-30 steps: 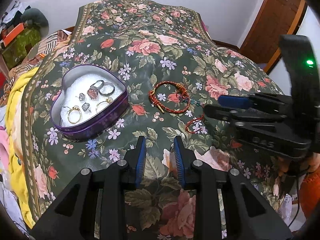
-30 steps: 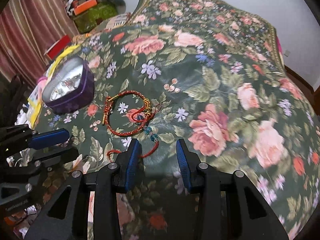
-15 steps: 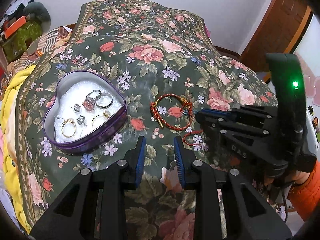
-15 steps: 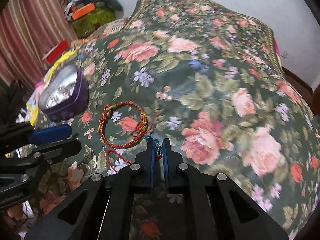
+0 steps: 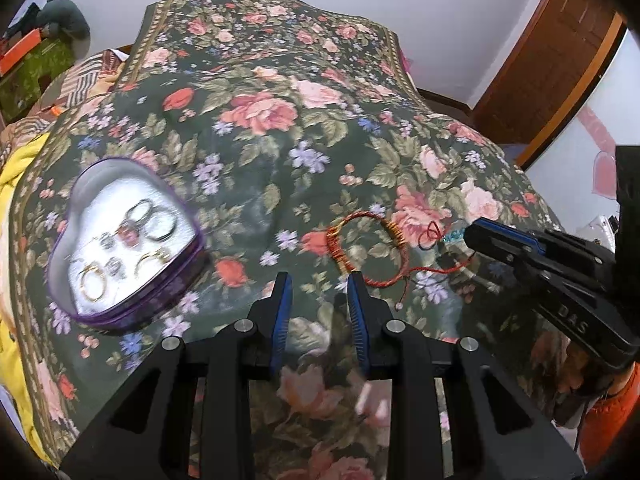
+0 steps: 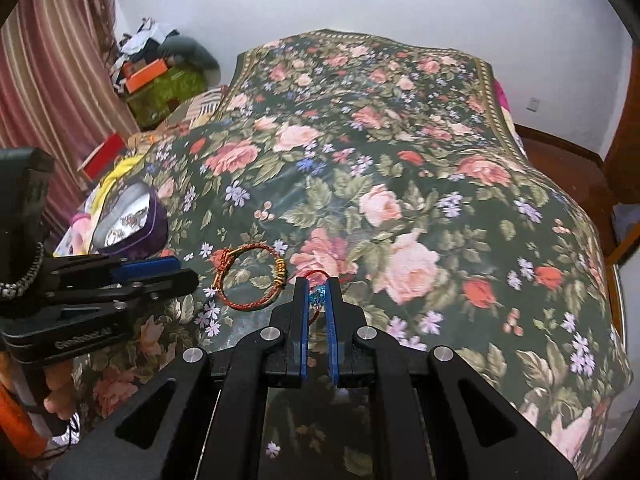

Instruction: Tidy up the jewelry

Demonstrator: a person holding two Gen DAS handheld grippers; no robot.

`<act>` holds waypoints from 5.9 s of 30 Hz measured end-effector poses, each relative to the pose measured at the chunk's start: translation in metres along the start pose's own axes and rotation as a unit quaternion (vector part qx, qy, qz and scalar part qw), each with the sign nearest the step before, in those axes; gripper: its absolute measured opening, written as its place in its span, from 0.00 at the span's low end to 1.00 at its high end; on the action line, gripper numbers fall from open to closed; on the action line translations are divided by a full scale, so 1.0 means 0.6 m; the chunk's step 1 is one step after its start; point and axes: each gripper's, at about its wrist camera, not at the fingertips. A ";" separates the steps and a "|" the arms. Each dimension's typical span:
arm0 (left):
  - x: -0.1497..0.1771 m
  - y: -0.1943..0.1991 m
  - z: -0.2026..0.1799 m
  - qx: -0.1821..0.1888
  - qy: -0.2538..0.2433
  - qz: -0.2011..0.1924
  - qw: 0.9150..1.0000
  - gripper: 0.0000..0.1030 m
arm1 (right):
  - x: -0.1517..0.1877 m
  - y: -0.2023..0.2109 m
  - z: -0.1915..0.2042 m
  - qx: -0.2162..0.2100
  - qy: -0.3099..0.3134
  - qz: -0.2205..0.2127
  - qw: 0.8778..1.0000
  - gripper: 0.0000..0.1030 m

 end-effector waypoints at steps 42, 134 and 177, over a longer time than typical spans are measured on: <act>-0.023 0.178 0.043 -0.069 0.021 -0.157 0.985 0.06 | -0.081 0.077 0.110 -0.051 0.041 -0.098 0.993 0.07; 0.037 0.276 0.132 -0.099 0.039 -0.205 0.973 0.08 | -0.101 0.142 0.291 -0.061 0.130 -0.161 0.977 0.15; 0.204 0.488 0.028 -0.181 0.040 -0.399 0.898 0.87 | 0.008 0.291 0.303 0.007 0.108 -0.313 0.944 0.77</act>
Point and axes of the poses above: each gripper's, at about its wrist camera, not at the fingertips, and y roughly against the way its jaws point, z to its left, x to its underside, and after that the axes turned 9 degrees about z, right-handed
